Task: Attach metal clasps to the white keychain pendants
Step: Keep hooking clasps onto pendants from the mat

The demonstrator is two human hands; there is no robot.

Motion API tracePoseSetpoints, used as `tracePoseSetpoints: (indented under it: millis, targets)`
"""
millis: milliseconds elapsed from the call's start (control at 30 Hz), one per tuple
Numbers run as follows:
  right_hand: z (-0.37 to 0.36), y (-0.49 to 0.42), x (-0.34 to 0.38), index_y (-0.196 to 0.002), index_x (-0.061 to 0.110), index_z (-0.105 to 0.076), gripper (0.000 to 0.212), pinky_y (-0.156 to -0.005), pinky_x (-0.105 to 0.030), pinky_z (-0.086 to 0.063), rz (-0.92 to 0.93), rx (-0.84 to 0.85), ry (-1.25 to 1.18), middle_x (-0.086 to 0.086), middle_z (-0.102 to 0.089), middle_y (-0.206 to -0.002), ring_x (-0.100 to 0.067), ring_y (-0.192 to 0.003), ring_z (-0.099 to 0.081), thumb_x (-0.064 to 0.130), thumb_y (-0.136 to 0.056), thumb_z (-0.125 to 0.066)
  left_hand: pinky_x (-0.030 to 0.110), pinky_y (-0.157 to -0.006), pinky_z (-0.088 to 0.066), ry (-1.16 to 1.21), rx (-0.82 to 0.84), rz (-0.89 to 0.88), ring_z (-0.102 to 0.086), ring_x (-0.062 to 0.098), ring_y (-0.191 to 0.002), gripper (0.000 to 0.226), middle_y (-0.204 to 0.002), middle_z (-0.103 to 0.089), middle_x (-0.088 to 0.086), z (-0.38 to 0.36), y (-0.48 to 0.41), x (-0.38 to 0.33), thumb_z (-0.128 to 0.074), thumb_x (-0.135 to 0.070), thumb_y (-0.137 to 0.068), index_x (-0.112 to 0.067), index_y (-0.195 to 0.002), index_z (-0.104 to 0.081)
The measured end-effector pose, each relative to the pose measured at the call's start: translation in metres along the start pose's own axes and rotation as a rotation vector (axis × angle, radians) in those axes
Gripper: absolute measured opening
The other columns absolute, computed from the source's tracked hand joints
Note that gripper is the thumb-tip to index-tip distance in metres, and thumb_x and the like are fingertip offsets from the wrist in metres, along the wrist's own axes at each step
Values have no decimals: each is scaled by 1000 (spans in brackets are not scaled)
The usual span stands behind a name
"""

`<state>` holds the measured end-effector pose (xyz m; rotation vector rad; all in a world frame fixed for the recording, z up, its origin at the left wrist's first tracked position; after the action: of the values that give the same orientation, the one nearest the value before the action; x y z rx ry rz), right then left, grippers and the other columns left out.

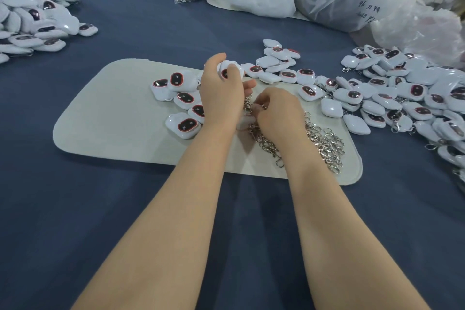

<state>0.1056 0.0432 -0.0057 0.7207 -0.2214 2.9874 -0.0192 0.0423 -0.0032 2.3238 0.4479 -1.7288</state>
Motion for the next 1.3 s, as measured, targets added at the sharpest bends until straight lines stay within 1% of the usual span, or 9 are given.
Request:
tracePoseSetpoints:
  millis: [233, 367, 567, 667, 733, 900, 1000, 1200, 1300]
  targets:
    - [8, -1, -6, -105, 15, -60, 17, -87, -39, -45, -8, -157, -134, -4, -66, -105, -25, -102, -57, 12, -91, -50, 16, -57, -51, -91, 44, -2, -68, 6, -60, 38, -95, -50, -10, -3, 2, 1, -36, -8, -96, -17, -131, -49]
    - [16, 0, -10, -102, 17, -62, 19, -74, -20, -37, -2, -284, -321, 4, -63, -93, -14, -85, -53, 10, -90, -49, 21, -62, -55, -128, 72, -6, -67, 4, -57, 37, -109, -53, -2, -6, 3, 1, -43, -8, -94, -16, -130, -49]
    - [23, 1, -11, -98, 19, -58, 15, -71, -9, -42, -26, -350, -597, 12, -56, -80, -16, -79, -58, 9, -92, -48, 40, -81, -56, -275, 113, -116, -69, 7, -67, 24, -93, -57, -16, -10, 5, -4, -45, -8, -94, -26, -104, -58]
    - [22, -1, -16, -95, 21, -56, 18, -86, -41, -52, -89, -326, -748, 7, -59, -83, -25, -83, -66, 6, -90, -47, 28, -79, -50, -423, 145, -199, -64, 17, -83, 19, -88, -62, -11, -15, 6, -6, -49, -12, -93, -24, -94, -63]
    - [22, -1, -15, -94, 20, -57, 21, -87, -45, -51, -92, -314, -777, 4, -60, -84, -25, -88, -66, 3, -87, -47, 10, -70, -38, -524, 178, -250, -54, 5, -74, 15, -102, -65, -1, -20, 7, -6, -53, -15, -92, -19, -97, -67]
    - [24, -1, -12, -88, 20, -63, 19, -84, -30, -51, -59, -320, -774, 7, -64, -86, -7, -78, -59, 3, -83, -55, -4, -64, -30, -579, 192, -278, -45, -22, -57, 15, -118, -55, 13, -21, 8, -4, -58, -15, -91, -15, -102, -67]
    - [27, -2, -14, -86, 22, -63, 19, -73, -19, -49, -51, -326, -821, 12, -63, -80, 3, -69, -56, 4, -84, -57, -4, -63, -31, -588, 191, -278, -44, -24, -57, 15, -120, -54, 14, -21, 9, -4, -60, -15, -90, -15, -103, -67]
    - [27, -2, -11, -86, 22, -61, 19, -83, -34, -55, -7, -315, -871, 8, -64, -84, -7, -81, -62, 3, -86, -60, -2, -61, -32, -602, 205, -275, -44, -23, -58, 4, -110, -53, 8, -23, 9, -5, -61, -16, -89, -18, -88, -64]
    - [30, -1, -10, -84, 24, -60, 20, -74, -19, -51, 24, -346, -849, 15, -62, -79, 5, -71, -60, 4, -85, -61, -1, -62, -32, -613, 206, -282, -44, -22, -58, 7, -101, -49, 5, -23, 9, -6, -60, -17, -90, -20, -83, -60]
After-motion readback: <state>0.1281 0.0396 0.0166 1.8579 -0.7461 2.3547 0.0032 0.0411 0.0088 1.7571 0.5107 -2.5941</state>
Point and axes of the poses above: each hand's wrist, its own y-axis away from the middle knuckle, its own z-axis out of the back of the hand, x = y × z, the point moved 7 cm from there along -y, towards the middle knuckle
